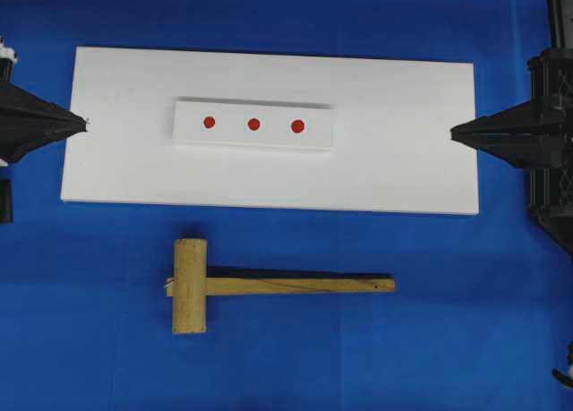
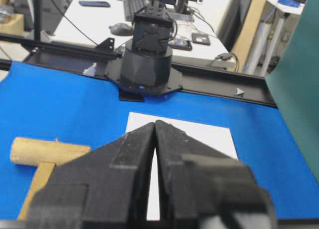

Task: Hit the mark with a hammer.
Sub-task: 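Reach the right gripper to the wooden mallet handle and grasp it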

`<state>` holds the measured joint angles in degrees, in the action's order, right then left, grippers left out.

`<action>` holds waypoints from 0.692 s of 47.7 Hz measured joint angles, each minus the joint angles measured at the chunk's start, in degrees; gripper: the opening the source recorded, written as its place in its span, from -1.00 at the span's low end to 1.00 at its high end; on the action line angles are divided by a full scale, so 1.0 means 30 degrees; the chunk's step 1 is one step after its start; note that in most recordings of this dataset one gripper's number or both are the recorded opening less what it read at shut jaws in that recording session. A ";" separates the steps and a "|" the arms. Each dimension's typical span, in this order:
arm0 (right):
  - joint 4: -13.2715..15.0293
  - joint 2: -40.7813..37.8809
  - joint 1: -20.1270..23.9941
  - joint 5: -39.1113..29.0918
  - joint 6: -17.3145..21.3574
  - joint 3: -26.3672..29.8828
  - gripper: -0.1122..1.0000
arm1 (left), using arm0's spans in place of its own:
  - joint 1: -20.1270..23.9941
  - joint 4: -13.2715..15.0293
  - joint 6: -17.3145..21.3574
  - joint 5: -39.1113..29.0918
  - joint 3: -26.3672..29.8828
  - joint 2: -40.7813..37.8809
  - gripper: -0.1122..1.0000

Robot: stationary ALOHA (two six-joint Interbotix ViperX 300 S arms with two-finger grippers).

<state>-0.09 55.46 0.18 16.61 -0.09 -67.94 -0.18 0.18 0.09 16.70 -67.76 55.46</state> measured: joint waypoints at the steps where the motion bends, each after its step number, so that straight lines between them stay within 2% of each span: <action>1: 0.0000 0.0000 0.0000 0.0000 0.0000 0.0000 -0.80 | 0.0000 0.0000 0.0000 -0.0029 0.0000 0.0000 -0.80; 6: 0.0000 -0.0322 0.0264 -0.0205 0.0146 0.0176 -0.91 | 0.0000 0.0000 -0.0088 -0.0029 -0.0029 -0.0176 -0.80; 23: 0.0000 -0.4160 0.3193 -0.0879 0.1846 0.2256 -0.89 | -0.0029 0.0029 -0.0117 -0.0029 -0.0029 -0.0205 -0.80; 28: -0.0029 -0.5918 0.3398 -0.1084 0.2227 0.3047 -0.78 | -0.0029 0.0029 -0.0117 -0.0029 0.0000 -0.0205 -0.80; 33: -0.0029 -0.7881 0.3750 -0.1377 0.2549 0.3779 -0.50 | -0.0029 0.0059 -0.0088 -0.0029 -0.0059 -0.0205 -0.80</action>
<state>-0.18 31.82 11.43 12.48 7.56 -56.60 -0.26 0.35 -0.18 16.61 -67.94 54.84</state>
